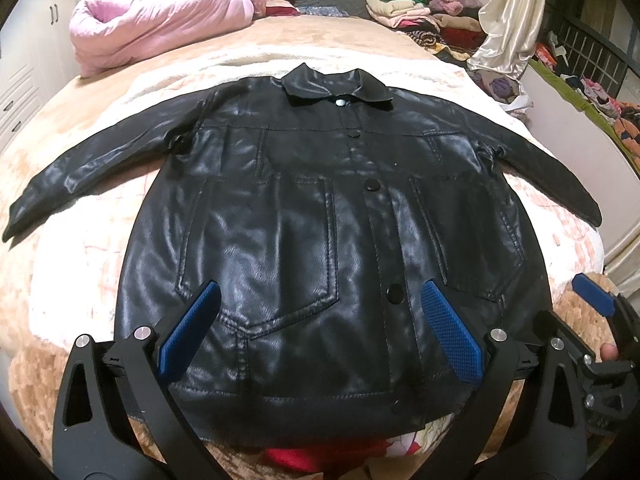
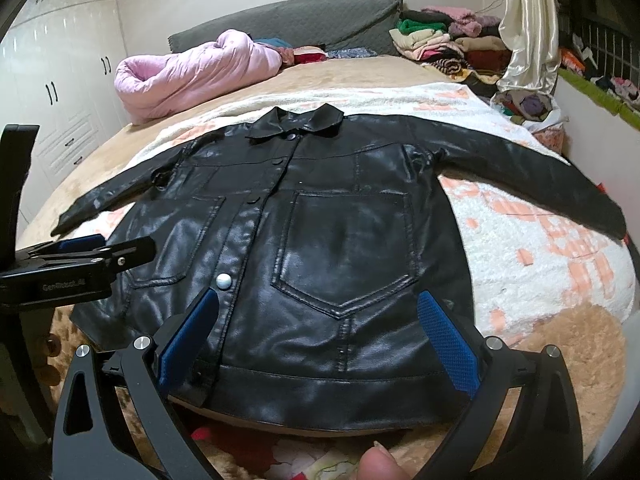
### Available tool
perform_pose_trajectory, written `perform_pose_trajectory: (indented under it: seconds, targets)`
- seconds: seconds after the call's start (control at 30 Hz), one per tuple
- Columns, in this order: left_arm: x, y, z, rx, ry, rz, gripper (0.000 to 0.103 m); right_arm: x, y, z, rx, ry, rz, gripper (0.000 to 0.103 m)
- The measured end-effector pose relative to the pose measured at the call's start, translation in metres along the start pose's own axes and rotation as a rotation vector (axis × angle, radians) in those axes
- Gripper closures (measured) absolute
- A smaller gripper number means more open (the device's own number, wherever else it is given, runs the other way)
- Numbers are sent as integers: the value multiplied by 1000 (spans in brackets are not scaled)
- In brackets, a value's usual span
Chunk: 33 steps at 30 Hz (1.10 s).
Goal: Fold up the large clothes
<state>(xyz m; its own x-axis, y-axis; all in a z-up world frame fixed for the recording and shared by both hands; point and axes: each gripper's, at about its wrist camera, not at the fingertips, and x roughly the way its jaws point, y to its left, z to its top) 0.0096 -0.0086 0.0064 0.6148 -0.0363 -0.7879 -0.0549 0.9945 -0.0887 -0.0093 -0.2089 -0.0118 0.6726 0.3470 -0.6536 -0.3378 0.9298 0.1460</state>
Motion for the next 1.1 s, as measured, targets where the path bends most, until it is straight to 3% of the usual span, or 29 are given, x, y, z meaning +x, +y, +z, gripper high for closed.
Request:
perform_pose_trajectory:
  seconds: [0.7,1.1]
  targets:
    - [21,-1,60,-19,-30,3,9,24,-2,50,-15,-16,17,4]
    - [46,1,96,-40,-7,-4,9,49,-25,86,56,-14,10,4]
